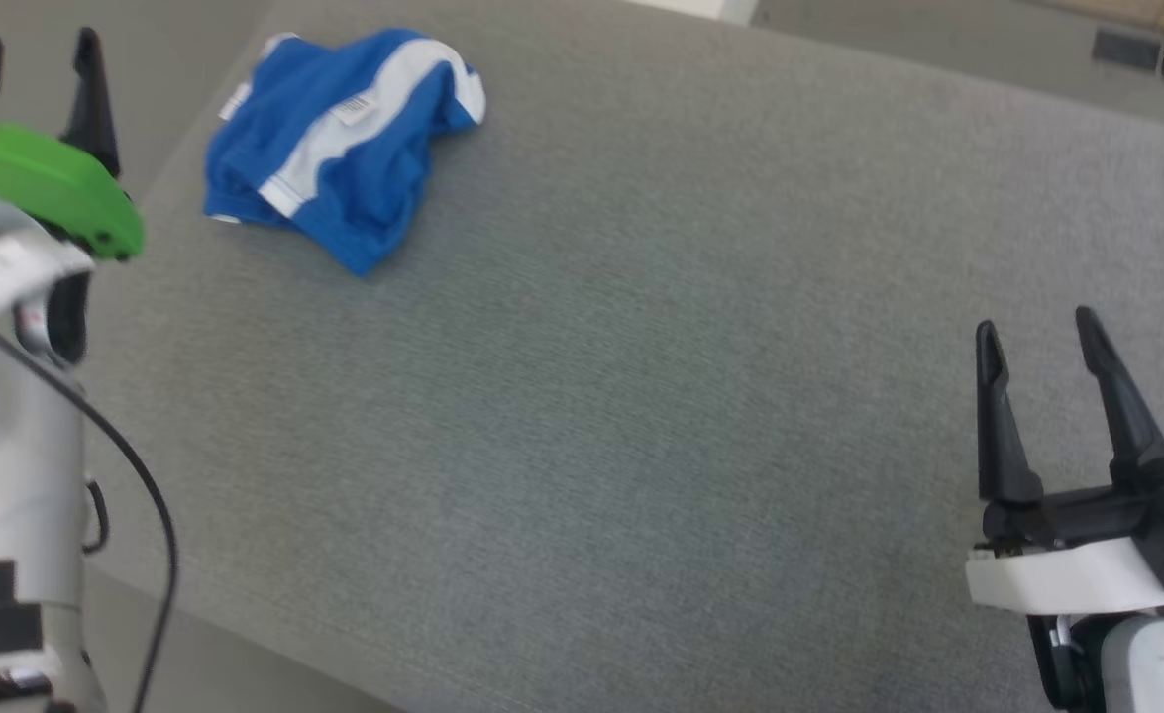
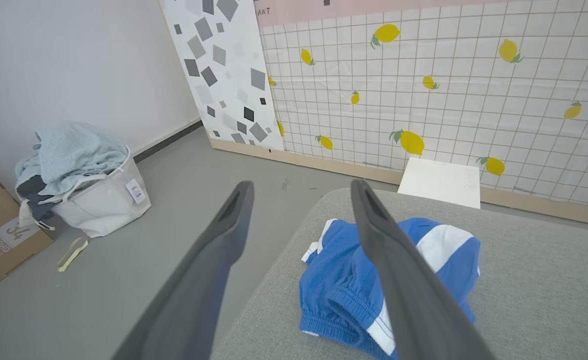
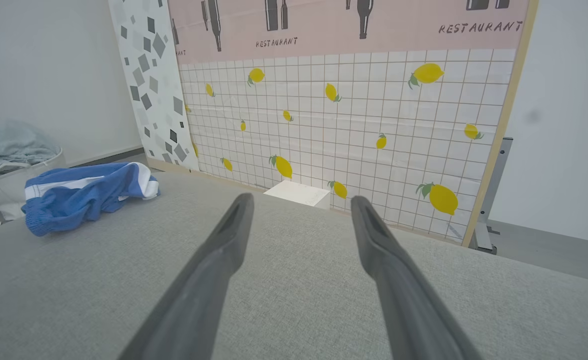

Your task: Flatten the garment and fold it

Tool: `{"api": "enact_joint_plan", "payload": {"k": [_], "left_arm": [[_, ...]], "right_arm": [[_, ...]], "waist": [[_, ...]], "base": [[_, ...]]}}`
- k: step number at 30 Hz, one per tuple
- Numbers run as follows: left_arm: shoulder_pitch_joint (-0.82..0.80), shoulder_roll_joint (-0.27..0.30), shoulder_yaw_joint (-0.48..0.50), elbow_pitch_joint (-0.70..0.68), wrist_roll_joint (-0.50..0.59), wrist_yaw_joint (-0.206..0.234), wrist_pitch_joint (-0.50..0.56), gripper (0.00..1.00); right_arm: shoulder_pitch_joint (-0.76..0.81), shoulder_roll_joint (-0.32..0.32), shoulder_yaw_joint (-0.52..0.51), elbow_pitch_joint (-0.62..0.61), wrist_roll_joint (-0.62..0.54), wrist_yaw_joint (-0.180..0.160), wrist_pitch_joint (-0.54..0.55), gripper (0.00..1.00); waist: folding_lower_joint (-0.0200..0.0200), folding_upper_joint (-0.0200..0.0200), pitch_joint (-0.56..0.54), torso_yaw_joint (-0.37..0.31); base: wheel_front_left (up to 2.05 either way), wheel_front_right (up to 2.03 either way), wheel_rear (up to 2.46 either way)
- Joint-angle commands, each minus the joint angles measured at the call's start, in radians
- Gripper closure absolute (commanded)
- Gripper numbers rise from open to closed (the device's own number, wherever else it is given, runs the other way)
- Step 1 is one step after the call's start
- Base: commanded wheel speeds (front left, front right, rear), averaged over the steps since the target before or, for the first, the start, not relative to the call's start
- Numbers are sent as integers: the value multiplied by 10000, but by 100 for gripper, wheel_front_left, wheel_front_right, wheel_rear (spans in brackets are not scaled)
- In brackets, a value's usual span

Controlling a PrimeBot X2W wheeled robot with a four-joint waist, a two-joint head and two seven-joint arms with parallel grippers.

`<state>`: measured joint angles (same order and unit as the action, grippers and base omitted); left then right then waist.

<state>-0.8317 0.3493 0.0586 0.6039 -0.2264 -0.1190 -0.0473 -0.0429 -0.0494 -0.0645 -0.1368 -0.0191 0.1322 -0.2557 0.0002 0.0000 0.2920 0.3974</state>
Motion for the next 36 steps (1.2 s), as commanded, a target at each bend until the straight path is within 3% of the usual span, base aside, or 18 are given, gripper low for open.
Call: {"api": "enact_joint_plan", "payload": {"k": [1,3,6,17,23,30,31,32,36], "left_arm": [[-476,166,-166,365,-353,-77,484,0],[-923,496,-728,863,-635,-105,1377,0],[-1385,789,-1437,1260,-1920,-111,2822,0],[-2239,3085,-3230,1242,-5324,-115,7150,0],[-2664,3673,-3974,1188,-5933,-116,8093,0],[-2619,3706,-4883,1595,-6146,-116,8229,0],[-2572,3758,-5030,1632,-6149,-116,8234,56],[-2523,3805,-5173,1677,-6220,-116,8241,100],[-2506,3981,-5480,1628,-6533,-116,7910,100]], "right_arm": [[-262,-8,-28,-127,-139,-15,-61,0],[-451,-8,-34,-240,-225,-15,-61,0],[-710,-8,-32,-434,-338,-15,-61,0],[-1401,-8,157,-1409,-647,-15,-61,0],[-1558,-8,209,-1725,-802,-15,-61,0],[-1647,-8,290,-1756,-847,-15,-61,0],[-1655,-8,288,-1762,-830,-15,-61,0],[-1654,-8,260,-1762,-799,-15,-61,0],[-1568,-8,187,-1663,-750,-15,-61,0]], "waist": [[-2,0,1216,-860],[-2,0,1543,-1038],[-2,0,1976,-1294],[-2,0,3613,-2248],[-2,0,4169,-2402],[-2,0,4309,-2490],[-2,0,4283,-2502],[-2,0,4217,-2499],[-2,0,3810,-2416]], "base": [[0,0,0],[0,0,0],[0,0,0],[0,0,0],[0,0,0],[0,0,0],[0,0,0],[0,0,0],[0,0,0]]}}
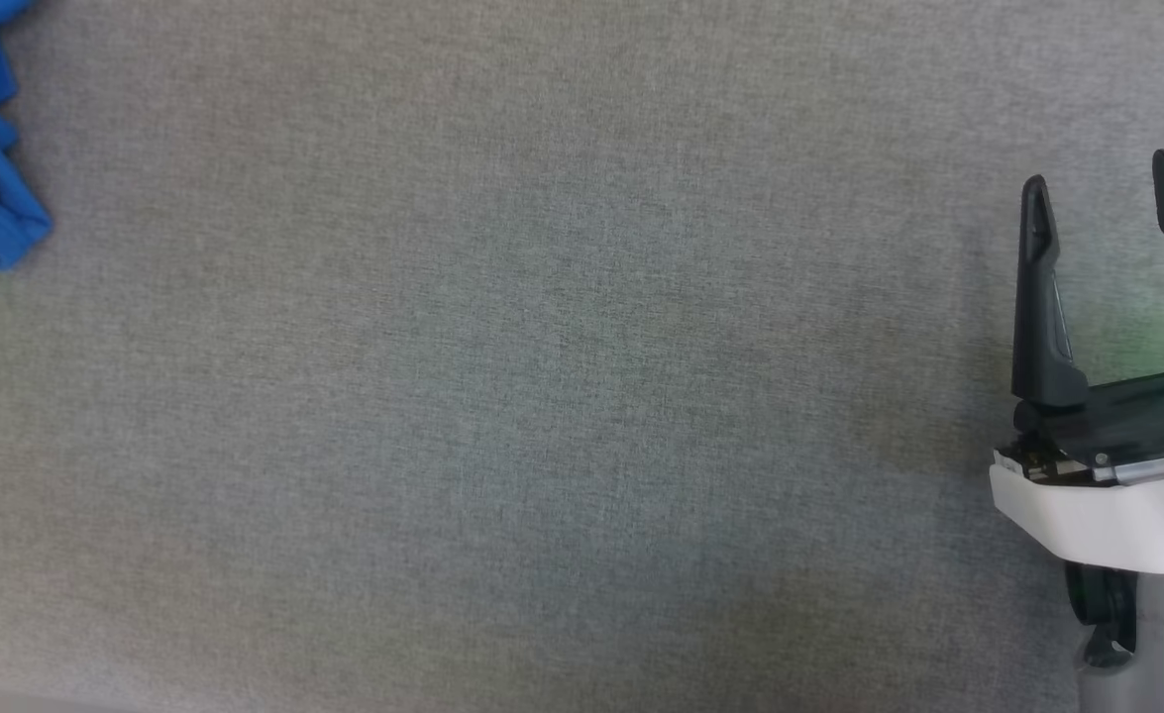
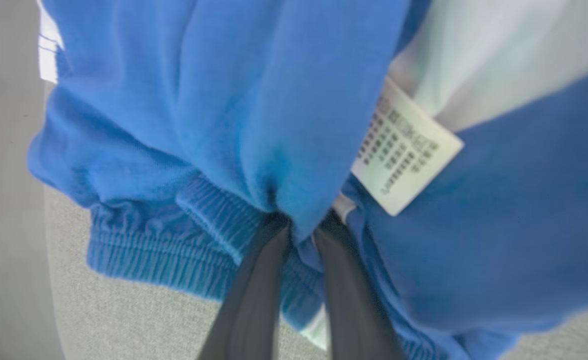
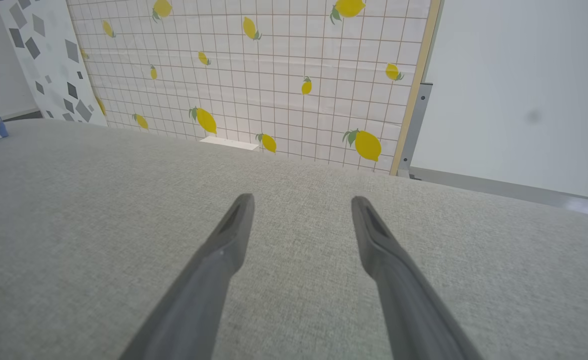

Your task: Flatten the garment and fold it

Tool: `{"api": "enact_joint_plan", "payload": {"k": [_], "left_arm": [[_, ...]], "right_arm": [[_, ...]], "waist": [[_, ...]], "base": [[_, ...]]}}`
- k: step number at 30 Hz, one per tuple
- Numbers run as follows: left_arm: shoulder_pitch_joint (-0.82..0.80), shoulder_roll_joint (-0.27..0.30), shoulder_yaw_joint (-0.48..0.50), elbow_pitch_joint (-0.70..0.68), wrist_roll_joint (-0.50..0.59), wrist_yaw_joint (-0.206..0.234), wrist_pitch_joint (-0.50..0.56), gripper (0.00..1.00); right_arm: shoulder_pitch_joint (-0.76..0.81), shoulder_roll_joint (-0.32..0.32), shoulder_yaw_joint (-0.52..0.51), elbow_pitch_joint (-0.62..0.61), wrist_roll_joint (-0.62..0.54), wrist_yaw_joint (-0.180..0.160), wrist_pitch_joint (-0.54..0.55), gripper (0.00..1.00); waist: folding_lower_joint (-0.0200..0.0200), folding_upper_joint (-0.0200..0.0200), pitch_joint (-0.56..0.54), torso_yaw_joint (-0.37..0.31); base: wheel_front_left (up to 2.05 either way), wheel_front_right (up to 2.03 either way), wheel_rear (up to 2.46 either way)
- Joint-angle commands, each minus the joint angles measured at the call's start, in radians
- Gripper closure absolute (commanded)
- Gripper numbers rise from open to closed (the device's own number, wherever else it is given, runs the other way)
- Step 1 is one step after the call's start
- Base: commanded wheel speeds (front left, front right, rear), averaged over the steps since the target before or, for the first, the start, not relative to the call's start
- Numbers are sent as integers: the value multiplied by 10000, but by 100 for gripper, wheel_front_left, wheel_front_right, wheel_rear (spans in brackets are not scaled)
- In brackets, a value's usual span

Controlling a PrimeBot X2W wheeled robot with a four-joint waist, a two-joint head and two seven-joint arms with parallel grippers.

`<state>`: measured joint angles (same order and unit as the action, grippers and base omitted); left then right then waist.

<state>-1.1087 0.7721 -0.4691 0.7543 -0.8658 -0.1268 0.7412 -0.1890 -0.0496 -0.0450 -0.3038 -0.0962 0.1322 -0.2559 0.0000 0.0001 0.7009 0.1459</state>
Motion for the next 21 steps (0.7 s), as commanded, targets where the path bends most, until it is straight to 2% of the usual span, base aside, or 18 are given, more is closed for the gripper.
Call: {"api": "enact_joint_plan", "payload": {"k": [1,10,17,21], "left_arm": [[248,-188,-253,99,-187,-38,-68,100],[-249,491,-1312,-759,-33,-38,-1238,100],[-861,667,-2552,-2209,271,-38,-1126,100],[-1324,531,-3194,-3220,347,-38,-1002,100]], "right_arm": [[-78,-6,-2,42,29,-15,-59,0],[465,-6,-287,653,451,-15,-59,0],[1060,-6,-350,1160,963,-15,-59,0],[1366,-6,-347,1324,1249,-15,-59,0]], "waist": [[0,-1,-399,121],[0,-1,-2362,331],[0,-1,-4093,265],[0,-1,-4872,38]], "base": [[0,0,0],[0,0,0],[0,0,0],[0,0,0]]}}
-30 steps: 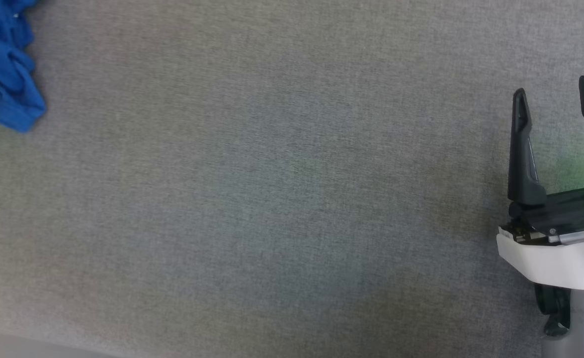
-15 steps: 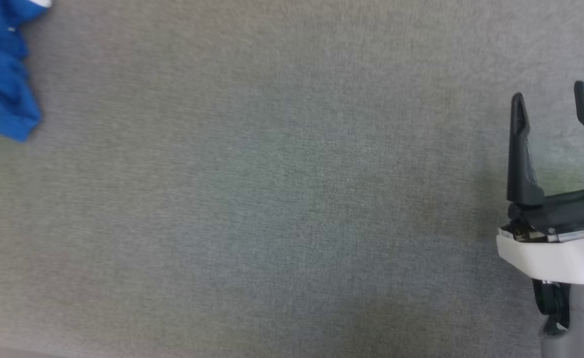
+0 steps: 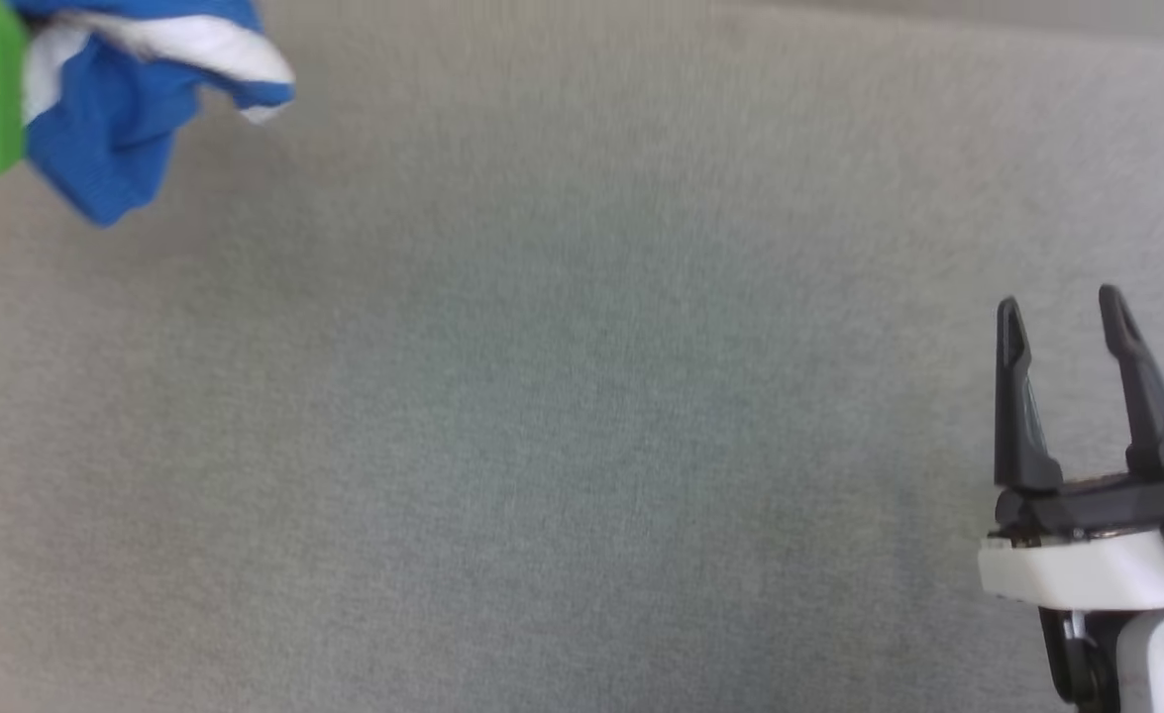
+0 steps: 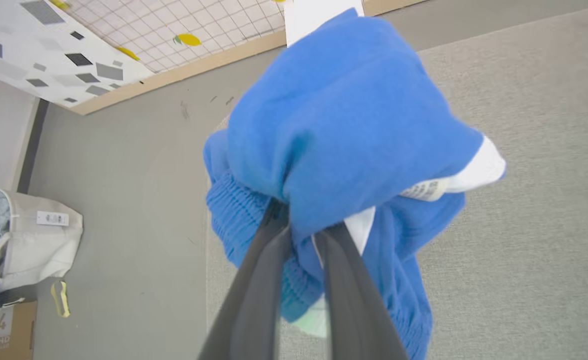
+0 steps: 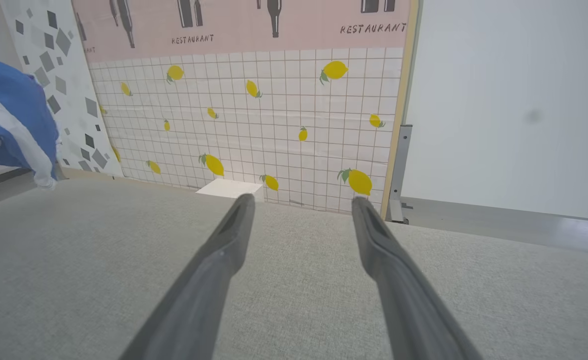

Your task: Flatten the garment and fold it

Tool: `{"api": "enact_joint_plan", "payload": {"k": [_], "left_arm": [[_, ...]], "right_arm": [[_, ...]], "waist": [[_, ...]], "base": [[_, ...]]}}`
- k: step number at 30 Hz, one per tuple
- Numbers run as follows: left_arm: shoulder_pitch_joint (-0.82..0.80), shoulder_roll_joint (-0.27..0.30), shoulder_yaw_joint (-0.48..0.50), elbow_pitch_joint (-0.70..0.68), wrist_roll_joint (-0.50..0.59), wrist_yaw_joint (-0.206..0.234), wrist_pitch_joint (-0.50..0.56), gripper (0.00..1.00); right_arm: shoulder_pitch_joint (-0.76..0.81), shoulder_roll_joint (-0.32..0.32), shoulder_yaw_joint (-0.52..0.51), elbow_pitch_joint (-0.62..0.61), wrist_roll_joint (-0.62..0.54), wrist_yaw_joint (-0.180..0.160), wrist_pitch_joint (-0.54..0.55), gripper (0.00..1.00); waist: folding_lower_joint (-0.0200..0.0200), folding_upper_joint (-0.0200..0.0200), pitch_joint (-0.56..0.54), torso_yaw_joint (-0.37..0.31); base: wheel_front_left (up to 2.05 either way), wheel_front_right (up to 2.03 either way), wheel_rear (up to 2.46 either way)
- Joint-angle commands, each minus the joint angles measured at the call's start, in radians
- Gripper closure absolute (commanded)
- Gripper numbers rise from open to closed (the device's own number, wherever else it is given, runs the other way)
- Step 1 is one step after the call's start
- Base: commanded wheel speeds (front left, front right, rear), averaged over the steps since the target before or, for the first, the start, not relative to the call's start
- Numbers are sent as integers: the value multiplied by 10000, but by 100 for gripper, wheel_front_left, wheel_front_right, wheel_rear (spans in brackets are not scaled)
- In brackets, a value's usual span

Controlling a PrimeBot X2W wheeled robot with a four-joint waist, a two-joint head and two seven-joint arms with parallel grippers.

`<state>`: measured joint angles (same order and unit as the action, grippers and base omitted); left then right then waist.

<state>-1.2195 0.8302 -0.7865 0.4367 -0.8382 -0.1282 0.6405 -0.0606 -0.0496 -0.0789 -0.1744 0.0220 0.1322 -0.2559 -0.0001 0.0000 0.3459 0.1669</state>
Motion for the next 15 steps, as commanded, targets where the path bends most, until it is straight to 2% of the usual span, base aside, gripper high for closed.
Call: {"api": "enact_joint_plan", "payload": {"k": [1,8,15], "left_arm": [[-344,-129,-191,-303,57,-25,35,100],[-1034,-783,-1319,-1583,-13,-25,1,100],[-1361,-1881,-2566,-2078,-351,-25,-447,100]], "right_arm": [[159,-6,-1,64,130,-15,-59,0],[393,-6,129,146,381,-15,-59,0],[338,-6,208,165,529,-15,-59,0]], "waist": [[1,0,-1489,-260],[1,0,-2075,-1133],[1,0,-2023,-2281]], "base": [[0,0,0],[0,0,0],[0,0,0]]}}
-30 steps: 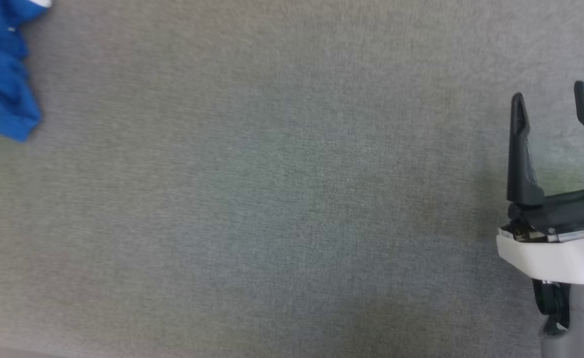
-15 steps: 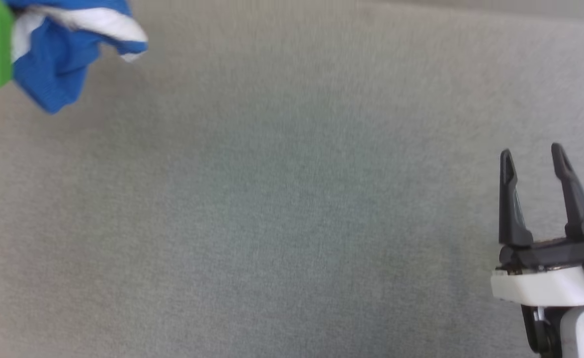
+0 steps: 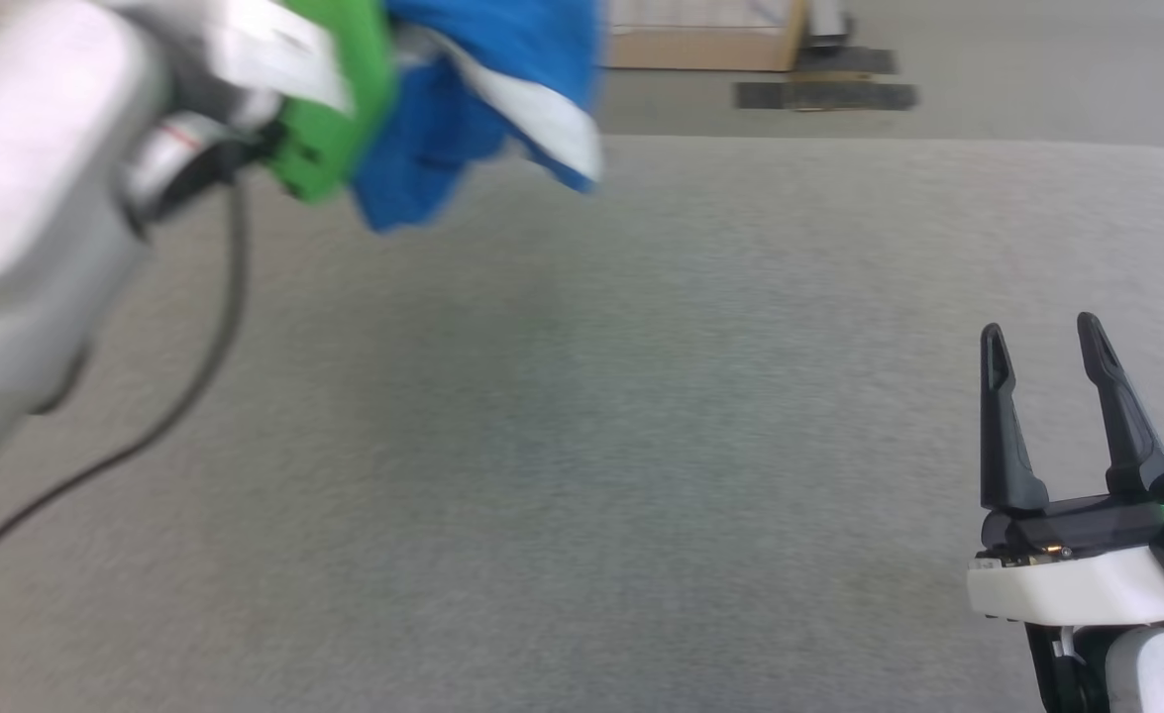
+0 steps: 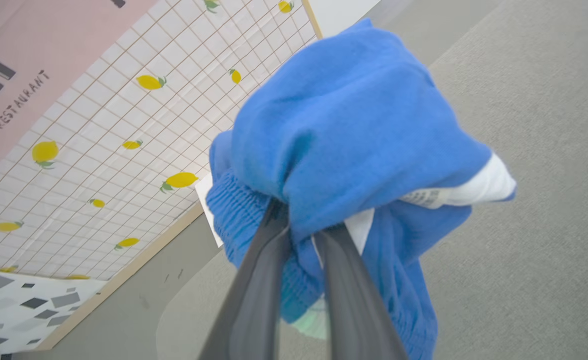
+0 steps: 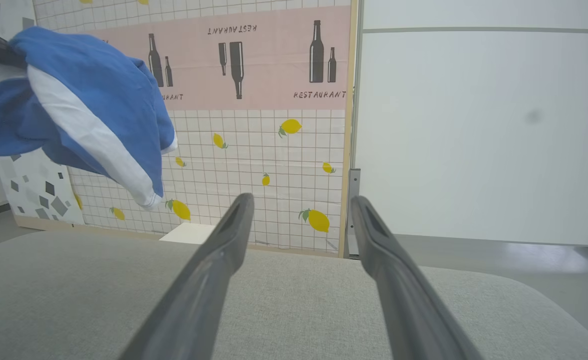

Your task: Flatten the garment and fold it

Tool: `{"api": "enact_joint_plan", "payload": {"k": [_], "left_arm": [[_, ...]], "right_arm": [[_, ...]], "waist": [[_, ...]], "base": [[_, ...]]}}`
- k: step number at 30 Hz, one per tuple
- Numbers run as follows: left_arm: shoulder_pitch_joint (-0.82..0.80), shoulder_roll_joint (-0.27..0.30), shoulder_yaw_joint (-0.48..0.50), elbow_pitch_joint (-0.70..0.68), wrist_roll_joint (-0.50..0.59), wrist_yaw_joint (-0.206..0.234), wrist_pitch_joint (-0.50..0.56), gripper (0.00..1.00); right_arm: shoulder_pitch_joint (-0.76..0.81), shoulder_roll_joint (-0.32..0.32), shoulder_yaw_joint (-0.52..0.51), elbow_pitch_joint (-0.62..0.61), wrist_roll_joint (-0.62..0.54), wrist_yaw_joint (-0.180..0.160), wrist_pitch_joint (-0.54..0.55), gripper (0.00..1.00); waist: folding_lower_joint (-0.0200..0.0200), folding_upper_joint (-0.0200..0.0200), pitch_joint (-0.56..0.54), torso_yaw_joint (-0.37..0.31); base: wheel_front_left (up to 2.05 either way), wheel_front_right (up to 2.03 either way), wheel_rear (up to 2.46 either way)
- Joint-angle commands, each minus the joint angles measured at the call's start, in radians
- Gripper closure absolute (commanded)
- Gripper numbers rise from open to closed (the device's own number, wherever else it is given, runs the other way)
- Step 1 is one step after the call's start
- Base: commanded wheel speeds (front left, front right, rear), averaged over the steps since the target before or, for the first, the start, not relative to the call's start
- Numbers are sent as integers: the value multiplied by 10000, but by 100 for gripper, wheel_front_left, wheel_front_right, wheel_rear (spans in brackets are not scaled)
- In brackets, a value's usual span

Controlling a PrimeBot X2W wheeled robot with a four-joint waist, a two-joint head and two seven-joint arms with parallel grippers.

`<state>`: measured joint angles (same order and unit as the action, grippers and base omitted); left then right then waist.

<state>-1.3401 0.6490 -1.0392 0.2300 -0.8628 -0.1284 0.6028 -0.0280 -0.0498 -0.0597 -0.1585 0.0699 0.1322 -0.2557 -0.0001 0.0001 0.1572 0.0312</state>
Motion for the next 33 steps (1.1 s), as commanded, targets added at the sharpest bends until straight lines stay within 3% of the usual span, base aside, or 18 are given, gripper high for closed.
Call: {"api": "enact_joint_plan", "payload": {"k": [1,13,24,27,28,29,33], "left_arm": [[-177,-262,-259,-29,-162,-23,-185,100],[825,-1521,-2208,669,-907,-23,-1195,100],[3267,-1229,-2407,2122,-237,-23,-676,100],[3488,-1314,-2408,2292,-392,-23,-1066,100],[3441,-1348,-2408,2364,-374,-23,-1380,61],[3343,-1384,-2406,2462,-262,-23,-1851,0],[3085,-1609,-2232,2698,-36,-23,-3615,0]], "right_arm": [[-29,-4,7,-3,85,-15,-61,0],[-456,-4,46,-82,458,-15,-61,0],[-747,-4,91,-59,461,-15,-61,0],[-775,-4,91,-38,411,-15,-61,0],[-769,-4,95,-31,395,-15,-61,0],[-757,-4,121,-17,366,-15,-61,0],[-638,-4,110,36,272,-15,-61,0]], "waist": [[1,-1,-73,-1086],[1,-1,924,-2386],[1,-1,1510,-2238],[1,-1,1454,-2012],[1,-1,1405,-1933],[1,-1,1342,-1851],[1,-1,921,-1506]], "base": [[0,0,0],[0,0,0],[0,0,0],[0,0,0],[0,0,0],[0,0,0],[0,0,0]]}}
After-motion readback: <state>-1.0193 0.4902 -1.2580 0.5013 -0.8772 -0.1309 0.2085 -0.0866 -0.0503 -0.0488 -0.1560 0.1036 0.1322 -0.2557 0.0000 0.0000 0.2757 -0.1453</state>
